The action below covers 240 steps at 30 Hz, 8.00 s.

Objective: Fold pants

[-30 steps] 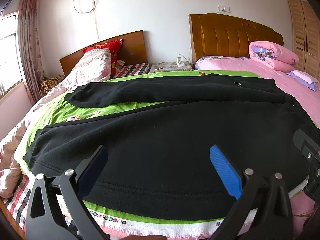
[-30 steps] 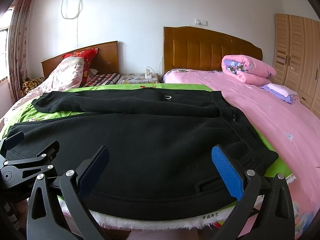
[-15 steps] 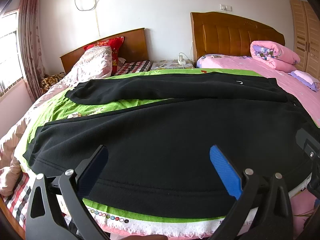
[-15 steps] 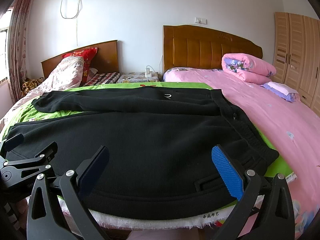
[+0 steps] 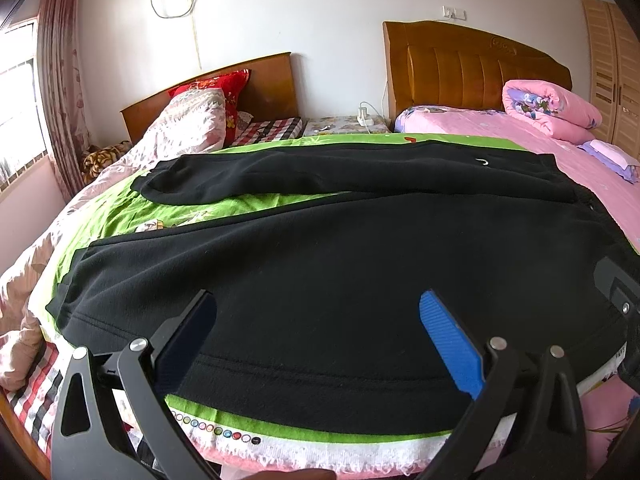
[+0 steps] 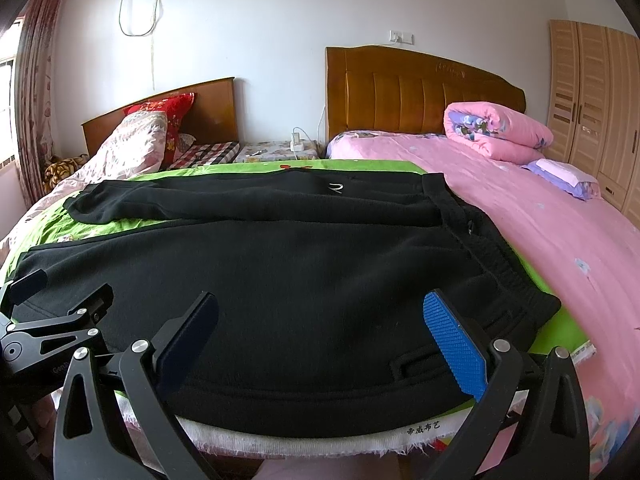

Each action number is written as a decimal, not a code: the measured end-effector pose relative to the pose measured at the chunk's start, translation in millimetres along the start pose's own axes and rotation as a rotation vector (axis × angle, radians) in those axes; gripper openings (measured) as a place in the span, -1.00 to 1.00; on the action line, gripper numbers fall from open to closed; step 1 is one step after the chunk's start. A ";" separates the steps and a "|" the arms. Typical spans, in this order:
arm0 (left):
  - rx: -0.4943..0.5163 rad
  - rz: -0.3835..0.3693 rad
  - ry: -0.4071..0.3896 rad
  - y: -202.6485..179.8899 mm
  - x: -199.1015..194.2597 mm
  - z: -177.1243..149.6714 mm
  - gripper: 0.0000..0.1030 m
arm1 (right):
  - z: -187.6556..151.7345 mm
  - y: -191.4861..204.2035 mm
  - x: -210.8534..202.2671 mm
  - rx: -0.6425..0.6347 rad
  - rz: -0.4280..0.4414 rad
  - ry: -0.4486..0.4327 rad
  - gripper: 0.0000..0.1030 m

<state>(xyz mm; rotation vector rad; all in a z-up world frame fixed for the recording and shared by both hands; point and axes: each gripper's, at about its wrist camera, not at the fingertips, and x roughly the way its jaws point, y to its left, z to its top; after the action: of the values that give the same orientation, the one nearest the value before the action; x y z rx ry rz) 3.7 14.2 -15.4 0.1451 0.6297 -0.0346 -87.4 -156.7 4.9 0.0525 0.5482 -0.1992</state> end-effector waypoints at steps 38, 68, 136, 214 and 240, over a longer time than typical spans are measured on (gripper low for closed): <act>0.130 -0.186 0.078 10.5 28.0 56.1 0.97 | 84.5 -27.5 45.6 -0.202 0.208 0.095 0.92; -0.390 -0.712 0.659 3.1 310.4 238.5 0.80 | 197.0 -42.4 377.6 -0.554 0.598 0.526 -0.29; -0.525 -0.633 0.241 107.7 91.8 52.7 0.75 | 10.1 -223.1 97.8 0.574 0.171 0.115 -0.49; -0.294 -0.437 0.155 94.7 48.2 -8.7 0.51 | -66.5 -166.5 38.9 0.488 0.434 0.285 -0.42; -0.239 -0.401 0.138 93.2 46.8 -11.6 0.71 | -6.1 -110.6 6.1 0.172 0.319 0.120 0.60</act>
<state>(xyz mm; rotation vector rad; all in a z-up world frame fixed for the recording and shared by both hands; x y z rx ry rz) 41.8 108.6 -40.6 -0.2131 0.7875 -0.3378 -107.8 -265.4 -3.2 0.3184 0.6334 0.0689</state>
